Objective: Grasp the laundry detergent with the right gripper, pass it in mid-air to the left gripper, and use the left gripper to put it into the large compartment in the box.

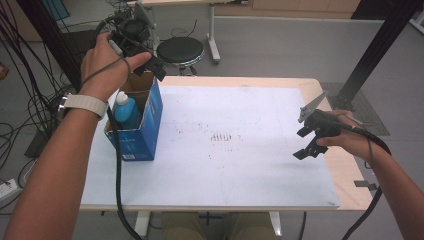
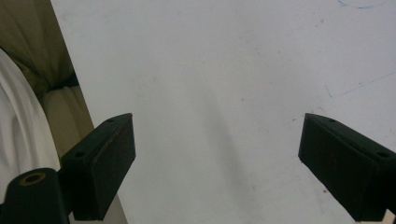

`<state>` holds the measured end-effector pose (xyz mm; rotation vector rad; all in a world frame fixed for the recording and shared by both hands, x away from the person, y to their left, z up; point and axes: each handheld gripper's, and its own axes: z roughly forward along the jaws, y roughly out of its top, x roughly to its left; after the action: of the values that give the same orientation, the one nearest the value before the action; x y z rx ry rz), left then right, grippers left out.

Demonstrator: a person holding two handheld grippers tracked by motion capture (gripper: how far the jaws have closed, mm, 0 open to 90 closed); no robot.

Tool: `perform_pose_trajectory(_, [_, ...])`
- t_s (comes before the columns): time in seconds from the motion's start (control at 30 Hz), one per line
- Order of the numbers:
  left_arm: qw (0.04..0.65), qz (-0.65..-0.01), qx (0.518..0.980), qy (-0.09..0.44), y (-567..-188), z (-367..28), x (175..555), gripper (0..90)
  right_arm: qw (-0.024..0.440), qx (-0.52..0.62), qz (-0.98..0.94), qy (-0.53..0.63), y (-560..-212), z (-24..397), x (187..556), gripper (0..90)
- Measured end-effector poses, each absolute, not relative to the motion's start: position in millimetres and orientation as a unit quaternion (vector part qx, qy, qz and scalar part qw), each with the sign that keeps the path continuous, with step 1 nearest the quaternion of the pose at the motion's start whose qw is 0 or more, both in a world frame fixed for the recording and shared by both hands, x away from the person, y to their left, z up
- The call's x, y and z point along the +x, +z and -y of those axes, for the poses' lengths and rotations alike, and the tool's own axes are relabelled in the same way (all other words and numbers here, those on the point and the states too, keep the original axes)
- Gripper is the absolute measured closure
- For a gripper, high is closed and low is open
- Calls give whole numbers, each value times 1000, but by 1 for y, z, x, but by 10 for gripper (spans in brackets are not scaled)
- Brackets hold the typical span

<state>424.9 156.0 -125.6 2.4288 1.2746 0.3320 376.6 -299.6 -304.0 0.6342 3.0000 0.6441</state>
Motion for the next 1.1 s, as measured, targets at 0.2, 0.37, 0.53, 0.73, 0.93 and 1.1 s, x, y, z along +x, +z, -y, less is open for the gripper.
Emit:
perform_pose_trajectory(0.2, [193, -407, 888, 97, -131, -136, 425, 70, 5, 204, -957, 205, -304, 300, 377, 111])
perform_pose_trajectory(0.37, [200, -350, 911, 82, -140, -117, 423, 72, 5, 205, -957, 207, -304, 300, 378, 111])
perform_pose_trajectory(0.53, [197, -305, 929, 67, -151, -97, 419, 71, 6, 208, -956, 208, -304, 302, 377, 111])
perform_pose_trajectory(0.73, [179, -268, 944, 66, -160, -78, 418, 70, 6, 211, -955, 209, -303, 304, 378, 110])
perform_pose_trajectory(0.93, [160, -240, 956, 57, -169, -65, 417, 71, 6, 215, -954, 211, -303, 305, 377, 110])
perform_pose_trajectory(1.1, [148, -224, 962, 56, -177, -56, 416, 73, 5, 218, -953, 210, -305, 307, 376, 109])
